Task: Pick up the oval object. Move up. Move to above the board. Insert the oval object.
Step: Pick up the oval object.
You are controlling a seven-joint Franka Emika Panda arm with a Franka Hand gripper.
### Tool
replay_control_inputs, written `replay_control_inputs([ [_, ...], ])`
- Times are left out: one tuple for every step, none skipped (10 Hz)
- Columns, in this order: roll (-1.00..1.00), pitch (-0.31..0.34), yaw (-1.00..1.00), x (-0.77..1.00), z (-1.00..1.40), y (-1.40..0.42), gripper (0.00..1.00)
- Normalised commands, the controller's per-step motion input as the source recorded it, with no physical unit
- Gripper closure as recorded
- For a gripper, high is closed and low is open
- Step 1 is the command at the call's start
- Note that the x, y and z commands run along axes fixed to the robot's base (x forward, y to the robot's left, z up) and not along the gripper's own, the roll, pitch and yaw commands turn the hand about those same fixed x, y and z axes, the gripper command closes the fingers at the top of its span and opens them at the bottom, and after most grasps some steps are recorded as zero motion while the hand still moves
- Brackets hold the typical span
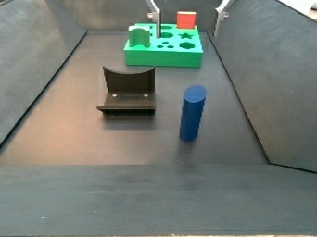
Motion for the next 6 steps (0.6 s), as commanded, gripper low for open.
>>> replay_control_inputs([
  [-0.03,-0.014,0.0,-0.01,-0.05,0.0,0.0],
  [0.02,-0.044,-0.09,-0.48,-0.22,0.46,0.0],
  [0.05,0.0,-0.27,-0.11,-0.6,0.7,0.0],
  [0.0,0.0,-0.37,-0.02,-0.71,0.65,0.0],
  [0.0,0.019,-0.43,0.0,-0.83,0.61,0.0],
  [0.0,0.011,-0.58,0.0,-0.85,0.47,0.0],
])
